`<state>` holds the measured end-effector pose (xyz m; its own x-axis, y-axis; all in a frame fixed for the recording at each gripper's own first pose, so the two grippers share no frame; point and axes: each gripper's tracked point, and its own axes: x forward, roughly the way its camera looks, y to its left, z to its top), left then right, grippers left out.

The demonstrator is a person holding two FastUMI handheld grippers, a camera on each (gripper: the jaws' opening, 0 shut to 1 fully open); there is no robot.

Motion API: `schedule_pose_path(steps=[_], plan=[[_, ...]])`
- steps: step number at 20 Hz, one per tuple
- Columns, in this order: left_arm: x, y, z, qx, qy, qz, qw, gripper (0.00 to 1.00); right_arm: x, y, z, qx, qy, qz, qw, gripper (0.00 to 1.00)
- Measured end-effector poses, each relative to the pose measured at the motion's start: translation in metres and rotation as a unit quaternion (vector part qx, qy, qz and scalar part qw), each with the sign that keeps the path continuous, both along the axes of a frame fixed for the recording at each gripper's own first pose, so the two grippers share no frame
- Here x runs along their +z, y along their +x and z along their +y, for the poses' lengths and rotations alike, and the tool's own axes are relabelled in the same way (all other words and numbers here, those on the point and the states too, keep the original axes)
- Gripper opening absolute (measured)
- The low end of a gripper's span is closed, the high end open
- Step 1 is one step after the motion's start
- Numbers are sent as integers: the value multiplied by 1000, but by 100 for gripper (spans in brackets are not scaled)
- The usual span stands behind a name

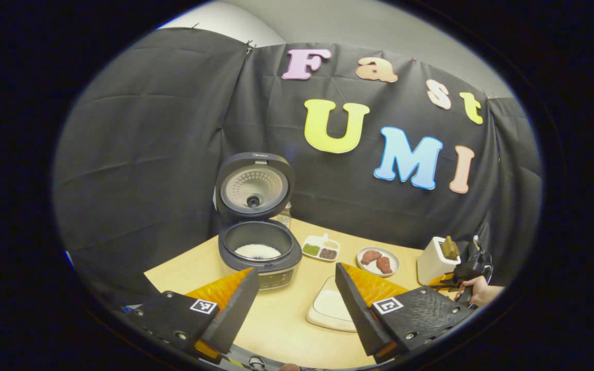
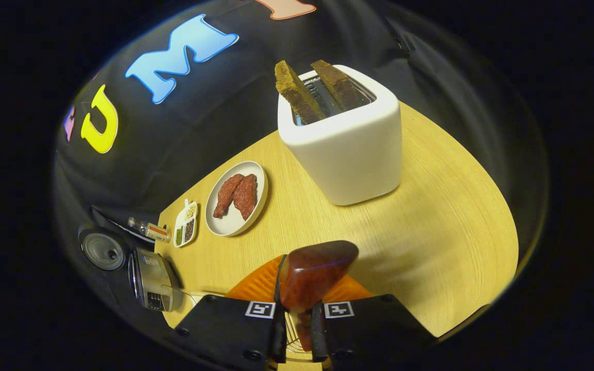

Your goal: Close the left gripper, press the button to open the rice cooker; take a wooden spoon from the chopstick holder with the right hand, scoop a spoonful of rice and pour it into the rice cooker, then put the wooden spoon back into the chopstick holder.

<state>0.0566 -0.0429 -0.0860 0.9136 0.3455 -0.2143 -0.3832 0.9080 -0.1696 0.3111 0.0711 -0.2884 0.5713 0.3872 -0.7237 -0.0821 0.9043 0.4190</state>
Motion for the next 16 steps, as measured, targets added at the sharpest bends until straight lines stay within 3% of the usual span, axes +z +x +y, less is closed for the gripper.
schedule_pose_path(steps=[1,4,9,12,13,15,16], plan=[[1,1,-1,-2,-1,-3,1000,94,5,1,0,-3,3,-12,1000,17],[5,5,-4,-16,6,-10,1000,91,22,-10,-4,-7,12,-26,1000,20],[10,6,8,-45,12,-16,999,92,46,-30,-11,-21,-3,-53,998,16],[4,11,18,-68,-1,-15,998,91,64,-43,-16,-37,-8,-69,997,20],[5,12,24,-74,-2,-17,997,91,70,-47,-19,-44,-11,-77,996,16],[10,12,34,-87,-2,-25,996,91,83,-55,-24,-63,-16,-92,994,20],[10,12,41,-93,-3,-28,995,91,91,-59,-26,-74,-17,-98,992,17]])
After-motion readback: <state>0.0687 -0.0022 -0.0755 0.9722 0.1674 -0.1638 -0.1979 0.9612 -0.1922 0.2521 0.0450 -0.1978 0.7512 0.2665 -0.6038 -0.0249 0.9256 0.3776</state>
